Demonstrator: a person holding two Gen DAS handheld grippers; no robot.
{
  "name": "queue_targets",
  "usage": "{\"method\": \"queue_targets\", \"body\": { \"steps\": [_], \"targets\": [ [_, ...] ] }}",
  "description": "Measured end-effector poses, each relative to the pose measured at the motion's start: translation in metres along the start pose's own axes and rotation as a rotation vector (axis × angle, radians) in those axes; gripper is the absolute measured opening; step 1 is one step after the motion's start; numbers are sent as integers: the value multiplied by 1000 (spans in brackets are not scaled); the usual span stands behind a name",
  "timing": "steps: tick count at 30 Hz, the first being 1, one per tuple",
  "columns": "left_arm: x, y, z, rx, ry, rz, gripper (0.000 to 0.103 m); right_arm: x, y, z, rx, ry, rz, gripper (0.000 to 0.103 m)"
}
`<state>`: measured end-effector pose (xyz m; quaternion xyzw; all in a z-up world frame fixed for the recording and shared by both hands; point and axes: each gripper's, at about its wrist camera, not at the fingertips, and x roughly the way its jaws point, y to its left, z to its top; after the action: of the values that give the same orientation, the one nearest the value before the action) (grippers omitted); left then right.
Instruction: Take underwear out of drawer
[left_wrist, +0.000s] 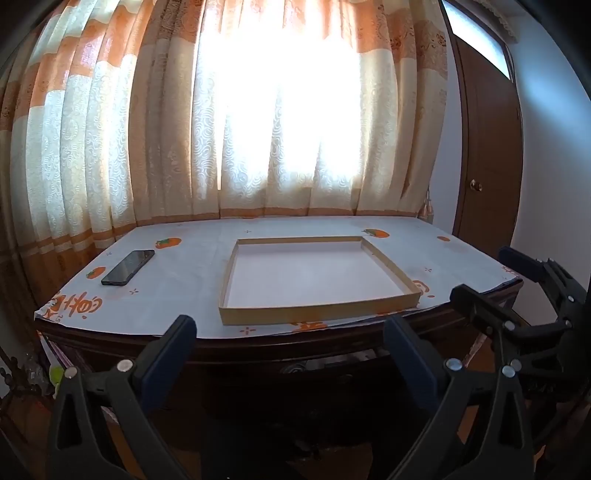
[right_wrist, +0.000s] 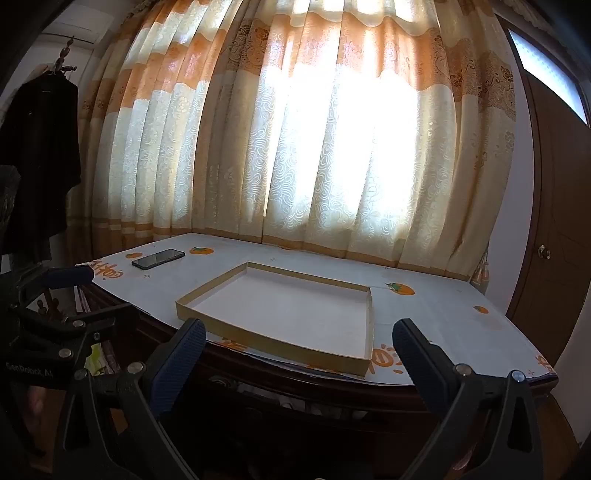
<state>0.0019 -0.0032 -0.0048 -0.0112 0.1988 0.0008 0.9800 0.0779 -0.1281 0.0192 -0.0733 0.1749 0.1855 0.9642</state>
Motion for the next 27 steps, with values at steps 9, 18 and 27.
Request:
{"method": "queue_targets", "body": {
  "steps": [9,18,27],
  "targets": [
    [-3,6,4,-4,-2,-2,103,2,-1,-1,-5,0,1,102],
    [-4,5,5,-3,-1,-2,103,2,1,-1,-5,0,0,102],
    [-5,6,5,2,-2,-2,103,-1,1,-3,-2,0,1,102]
  ]
}}
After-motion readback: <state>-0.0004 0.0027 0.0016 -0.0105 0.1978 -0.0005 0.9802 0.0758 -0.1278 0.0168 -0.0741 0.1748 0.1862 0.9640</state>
